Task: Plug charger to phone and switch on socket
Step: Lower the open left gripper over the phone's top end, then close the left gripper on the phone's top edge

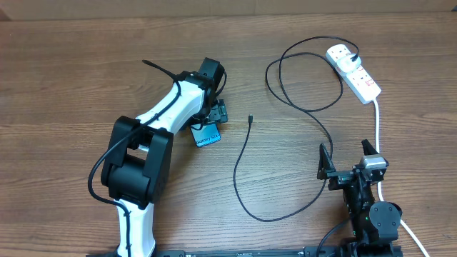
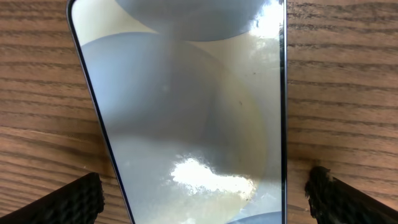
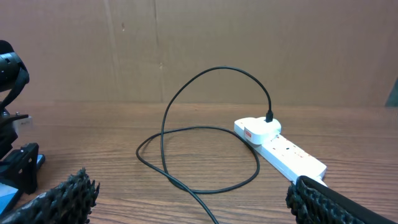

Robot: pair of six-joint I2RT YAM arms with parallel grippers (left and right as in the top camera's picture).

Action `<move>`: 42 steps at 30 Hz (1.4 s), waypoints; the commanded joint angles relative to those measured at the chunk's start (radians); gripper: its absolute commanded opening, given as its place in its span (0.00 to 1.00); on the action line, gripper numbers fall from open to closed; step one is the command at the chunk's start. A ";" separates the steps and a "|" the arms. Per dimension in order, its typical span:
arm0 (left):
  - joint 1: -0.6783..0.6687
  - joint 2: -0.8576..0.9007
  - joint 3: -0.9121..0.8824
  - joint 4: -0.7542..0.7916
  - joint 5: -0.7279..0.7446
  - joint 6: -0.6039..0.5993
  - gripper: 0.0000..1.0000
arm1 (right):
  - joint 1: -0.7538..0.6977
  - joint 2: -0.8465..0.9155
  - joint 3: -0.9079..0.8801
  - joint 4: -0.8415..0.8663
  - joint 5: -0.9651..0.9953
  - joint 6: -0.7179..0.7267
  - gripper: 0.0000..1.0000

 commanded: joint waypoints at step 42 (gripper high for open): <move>0.034 0.054 0.002 0.006 0.071 0.016 1.00 | -0.001 -0.007 -0.010 0.006 0.009 0.007 1.00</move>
